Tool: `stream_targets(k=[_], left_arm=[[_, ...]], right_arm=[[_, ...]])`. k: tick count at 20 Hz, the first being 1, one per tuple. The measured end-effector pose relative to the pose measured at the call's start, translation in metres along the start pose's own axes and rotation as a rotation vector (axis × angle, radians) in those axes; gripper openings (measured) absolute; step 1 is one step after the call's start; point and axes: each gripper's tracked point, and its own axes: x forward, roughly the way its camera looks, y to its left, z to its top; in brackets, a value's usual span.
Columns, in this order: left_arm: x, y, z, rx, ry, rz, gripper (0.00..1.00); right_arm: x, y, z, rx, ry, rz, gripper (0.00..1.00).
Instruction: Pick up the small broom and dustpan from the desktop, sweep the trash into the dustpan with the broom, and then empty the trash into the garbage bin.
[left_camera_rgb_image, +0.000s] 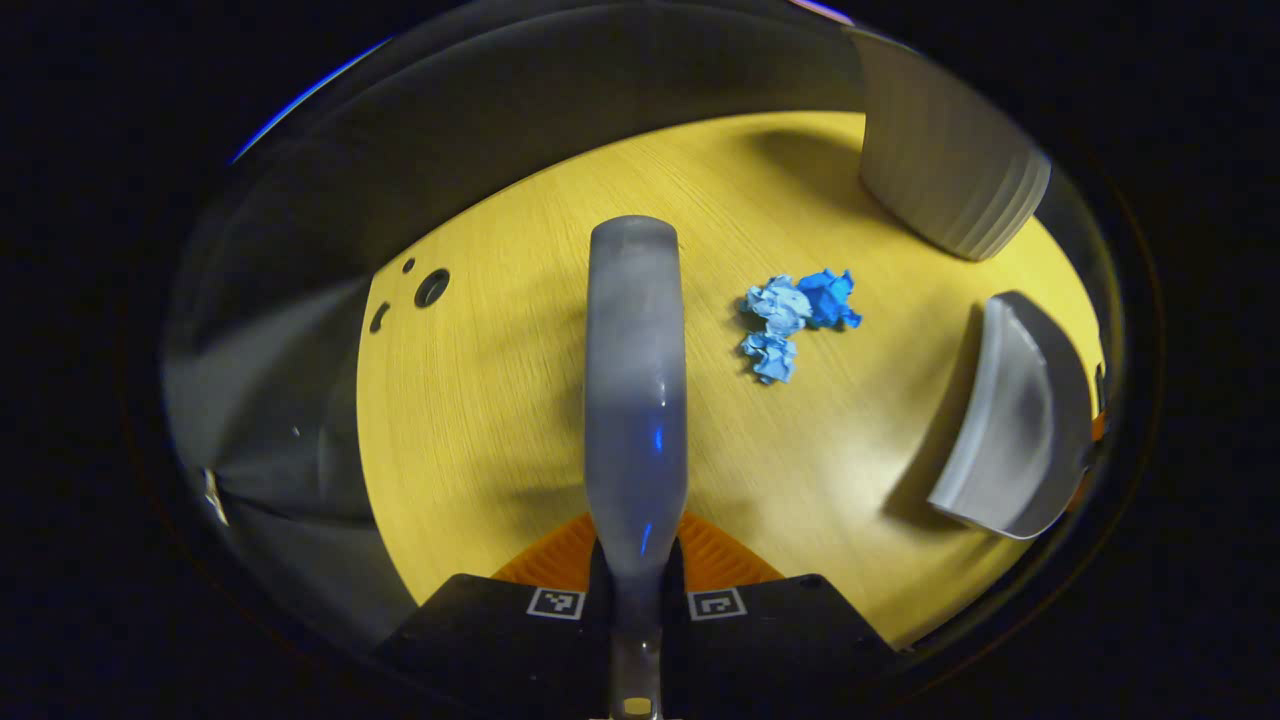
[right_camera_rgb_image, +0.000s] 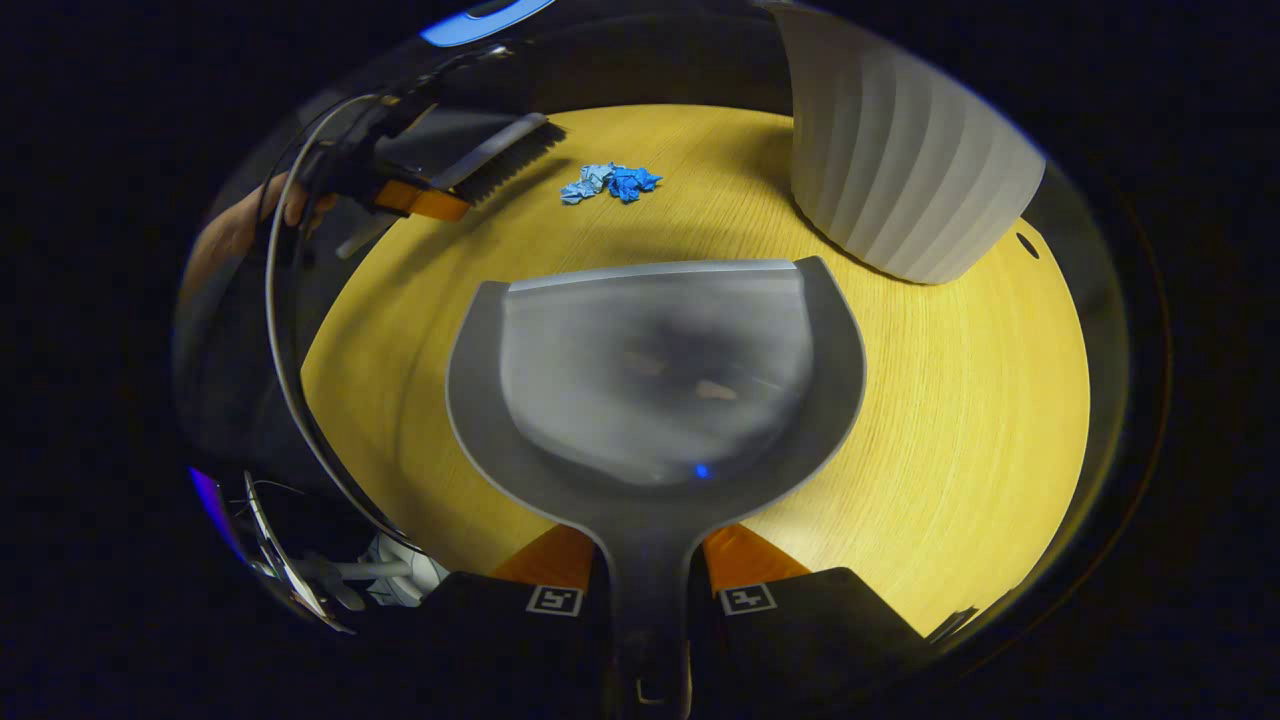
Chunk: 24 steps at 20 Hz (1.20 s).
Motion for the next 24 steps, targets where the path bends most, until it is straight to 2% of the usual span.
stream_targets(k=[2,8,13,14,15,18,21,24], left_arm=[[0.017,-0.01,0.014,0.057,0.034,-0.023,0.23],[0.041,-0.004,0.05,0.341,0.034,0.006,0.24],[0.036,-0.027,0.054,0.394,0.021,-0.085,0.24],[0.035,-0.028,0.053,0.411,0.02,-0.1,0.27],[0.039,-0.024,0.052,0.437,0.018,-0.115,0.24],[0.045,-0.016,0.051,0.552,0.003,-0.147,0.24],[0.048,-0.023,0.041,0.542,0.01,-0.253,0.22],[0.052,-0.027,0.034,0.534,0.045,-0.379,0.24]], right_arm=[[0.0,-0.01,-0.001,-0.008,0.01,-0.005,0.34],[0.0,-0.03,-0.001,-0.048,0.015,-0.022,0.34],[0.003,-0.031,-0.005,-0.115,0.033,-0.018,0.34],[0.002,-0.028,-0.004,-0.134,0.037,-0.017,0.34],[0.001,-0.025,-0.002,-0.153,0.045,-0.017,0.34],[-0.015,-0.023,0.001,-0.176,0.043,-0.012,0.34],[-0.022,-0.023,0.0,-0.187,0.039,-0.011,0.34],[-0.013,-0.025,-0.004,-0.199,0.028,-0.007,0.34]])
